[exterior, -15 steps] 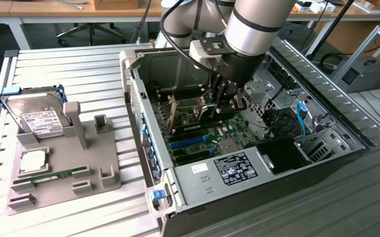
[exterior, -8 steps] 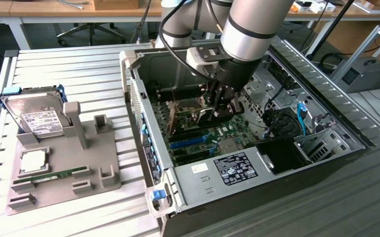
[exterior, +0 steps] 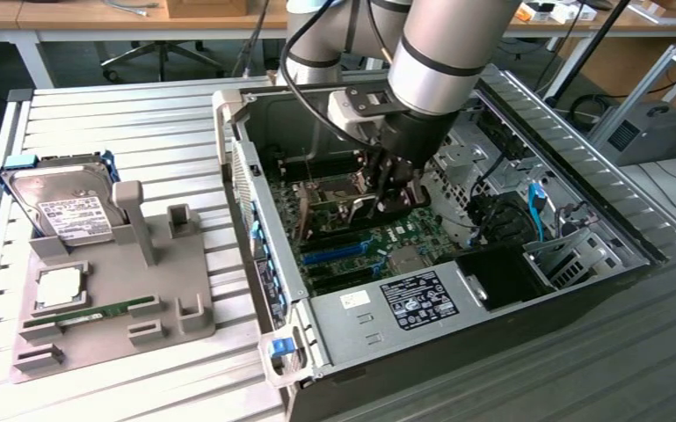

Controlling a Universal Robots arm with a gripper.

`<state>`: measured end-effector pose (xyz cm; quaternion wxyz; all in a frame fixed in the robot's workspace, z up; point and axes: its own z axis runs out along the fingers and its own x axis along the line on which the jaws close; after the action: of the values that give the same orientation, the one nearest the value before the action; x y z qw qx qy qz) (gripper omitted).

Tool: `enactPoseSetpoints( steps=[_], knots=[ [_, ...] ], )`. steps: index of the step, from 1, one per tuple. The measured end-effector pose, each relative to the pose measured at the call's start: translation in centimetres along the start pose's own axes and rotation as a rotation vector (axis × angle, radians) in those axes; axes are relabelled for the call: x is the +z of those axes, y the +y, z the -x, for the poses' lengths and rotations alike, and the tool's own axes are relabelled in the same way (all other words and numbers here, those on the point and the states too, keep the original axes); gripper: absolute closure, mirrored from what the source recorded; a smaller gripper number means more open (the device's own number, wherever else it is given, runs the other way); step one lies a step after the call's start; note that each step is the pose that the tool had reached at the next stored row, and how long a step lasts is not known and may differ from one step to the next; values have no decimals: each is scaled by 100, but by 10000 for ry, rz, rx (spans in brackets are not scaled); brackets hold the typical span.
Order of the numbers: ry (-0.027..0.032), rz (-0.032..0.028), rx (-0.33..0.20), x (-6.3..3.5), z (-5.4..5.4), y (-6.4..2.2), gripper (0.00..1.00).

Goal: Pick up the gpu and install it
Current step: 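Insert the gpu into the slot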

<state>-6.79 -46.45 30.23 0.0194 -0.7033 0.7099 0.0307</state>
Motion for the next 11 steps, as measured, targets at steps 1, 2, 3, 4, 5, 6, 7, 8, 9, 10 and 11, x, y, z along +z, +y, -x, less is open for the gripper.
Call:
enactPoseSetpoints(
  steps=[1,2,3,4,5,6,7,8,9,10,11],
  knots=[
    [0,0,-1,16,-1,2,73],
    [0,0,-2,35,-3,5,73],
    [0,0,-2,50,-4,7,73],
    [0,0,-3,63,-5,9,73],
    [-1,0,-4,74,-5,10,73],
    [-1,-1,-5,83,-6,11,73],
    [1,0,-5,83,-6,12,73],
    [2,1,-5,83,-6,12,73],
    [2,1,-5,83,-7,12,73],
    [-1,0,-4,84,-12,13,73],
    [0,1,-4,84,-19,12,73]
  ],
)
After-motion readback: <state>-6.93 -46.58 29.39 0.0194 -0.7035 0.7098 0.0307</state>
